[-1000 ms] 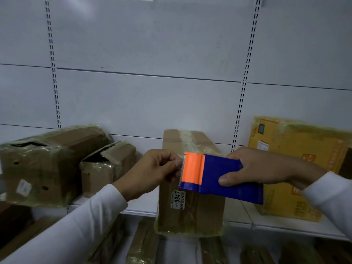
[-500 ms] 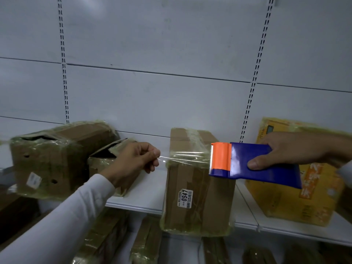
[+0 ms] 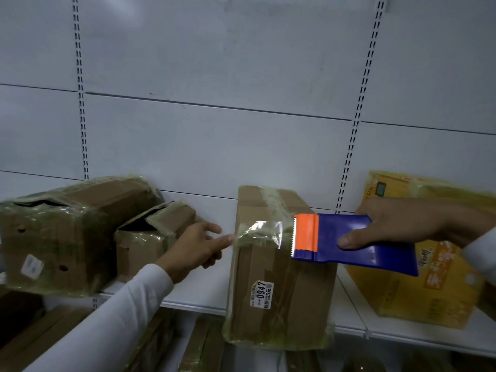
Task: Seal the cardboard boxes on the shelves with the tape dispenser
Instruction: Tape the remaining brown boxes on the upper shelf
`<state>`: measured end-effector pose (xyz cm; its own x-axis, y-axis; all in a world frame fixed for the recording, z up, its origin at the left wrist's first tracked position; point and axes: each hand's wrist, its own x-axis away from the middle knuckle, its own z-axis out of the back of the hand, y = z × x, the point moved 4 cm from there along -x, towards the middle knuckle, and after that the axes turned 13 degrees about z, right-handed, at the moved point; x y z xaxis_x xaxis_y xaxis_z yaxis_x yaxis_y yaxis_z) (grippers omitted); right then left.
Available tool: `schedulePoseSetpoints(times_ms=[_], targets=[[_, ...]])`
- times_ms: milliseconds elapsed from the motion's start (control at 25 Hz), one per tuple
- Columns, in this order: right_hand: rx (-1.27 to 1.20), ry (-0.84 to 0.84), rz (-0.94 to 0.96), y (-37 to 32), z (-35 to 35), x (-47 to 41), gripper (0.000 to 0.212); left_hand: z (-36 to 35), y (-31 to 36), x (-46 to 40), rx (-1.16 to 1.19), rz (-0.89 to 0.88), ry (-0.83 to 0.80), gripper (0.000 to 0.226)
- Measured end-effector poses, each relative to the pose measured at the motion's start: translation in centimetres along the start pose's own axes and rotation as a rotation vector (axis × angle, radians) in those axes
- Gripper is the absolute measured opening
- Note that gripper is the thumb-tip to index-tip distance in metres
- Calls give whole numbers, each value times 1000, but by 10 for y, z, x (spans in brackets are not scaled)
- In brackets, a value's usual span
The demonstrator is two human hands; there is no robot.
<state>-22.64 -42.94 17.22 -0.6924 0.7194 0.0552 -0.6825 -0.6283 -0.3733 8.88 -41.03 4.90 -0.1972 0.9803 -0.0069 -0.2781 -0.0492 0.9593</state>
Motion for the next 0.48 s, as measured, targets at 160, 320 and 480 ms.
schedulePoseSetpoints(times_ms=[160,320,480], targets=[[-36,3,-1,8,-2,0,51,10,7,6,-100,-342,406,32],[-69,3,-5,11,-1,0,45,-22,39,11,-528,-715,216,46],[-83,-28,-17,10,-4,0,44,-25,37,8,-652,-776,174,44]])
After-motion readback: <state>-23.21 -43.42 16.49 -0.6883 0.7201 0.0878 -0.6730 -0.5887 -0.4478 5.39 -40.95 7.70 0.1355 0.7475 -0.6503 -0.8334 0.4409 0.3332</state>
